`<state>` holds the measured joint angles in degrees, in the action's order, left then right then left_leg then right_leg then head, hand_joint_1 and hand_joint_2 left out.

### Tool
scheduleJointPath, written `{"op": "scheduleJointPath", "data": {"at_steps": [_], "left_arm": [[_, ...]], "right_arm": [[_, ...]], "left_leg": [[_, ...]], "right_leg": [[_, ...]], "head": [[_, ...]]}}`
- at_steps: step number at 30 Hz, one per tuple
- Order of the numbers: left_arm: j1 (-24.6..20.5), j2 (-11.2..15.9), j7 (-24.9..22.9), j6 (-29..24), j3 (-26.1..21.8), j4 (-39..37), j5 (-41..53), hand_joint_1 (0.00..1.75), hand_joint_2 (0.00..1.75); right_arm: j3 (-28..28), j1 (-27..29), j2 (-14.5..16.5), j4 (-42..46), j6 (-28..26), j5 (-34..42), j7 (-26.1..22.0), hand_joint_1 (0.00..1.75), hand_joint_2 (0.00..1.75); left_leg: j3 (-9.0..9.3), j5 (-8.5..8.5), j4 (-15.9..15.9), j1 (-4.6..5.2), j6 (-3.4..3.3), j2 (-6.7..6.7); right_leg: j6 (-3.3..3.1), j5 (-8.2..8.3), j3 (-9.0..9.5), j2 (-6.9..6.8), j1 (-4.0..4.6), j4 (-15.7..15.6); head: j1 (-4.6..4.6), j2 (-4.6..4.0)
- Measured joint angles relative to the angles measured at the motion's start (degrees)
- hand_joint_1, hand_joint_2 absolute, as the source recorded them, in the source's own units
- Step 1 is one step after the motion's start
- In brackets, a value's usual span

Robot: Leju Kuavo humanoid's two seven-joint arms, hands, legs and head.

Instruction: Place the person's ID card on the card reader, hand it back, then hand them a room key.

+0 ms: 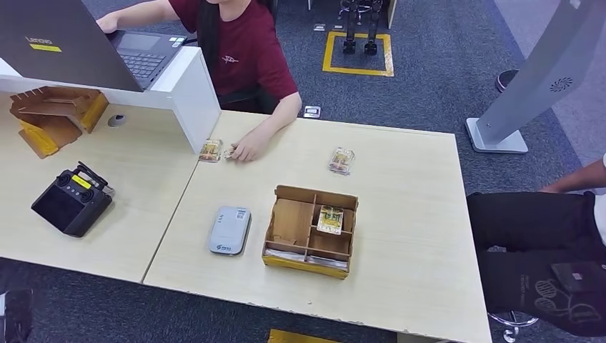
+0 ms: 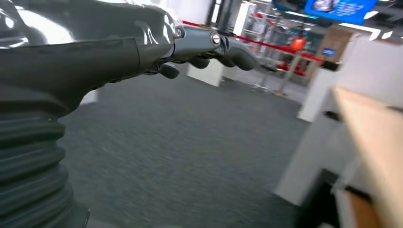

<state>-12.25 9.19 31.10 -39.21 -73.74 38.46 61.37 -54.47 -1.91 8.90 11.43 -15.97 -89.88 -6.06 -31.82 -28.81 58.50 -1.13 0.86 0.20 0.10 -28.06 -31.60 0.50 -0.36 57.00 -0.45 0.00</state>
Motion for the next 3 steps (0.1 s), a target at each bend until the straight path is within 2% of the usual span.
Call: {"op": "scheduleJointPath", "data": {"at_steps": [3], "left_arm": [[1.3,-0.3,-3.9,0.0,-5.6,-1.1,3.5,0.0,1.75]], "right_arm": [[-0.1,-0.1,0.0,0.0,0.6,0.2,0.1,0.0,0.0]], "left_leg": [[0.0,0.0,0.0,0.0,0.0,-0.02]], "right_leg": [[0.0,-0.01,0.02,-0.03,0.0,0.0]], "head": [[-0.02,0.0]]}}
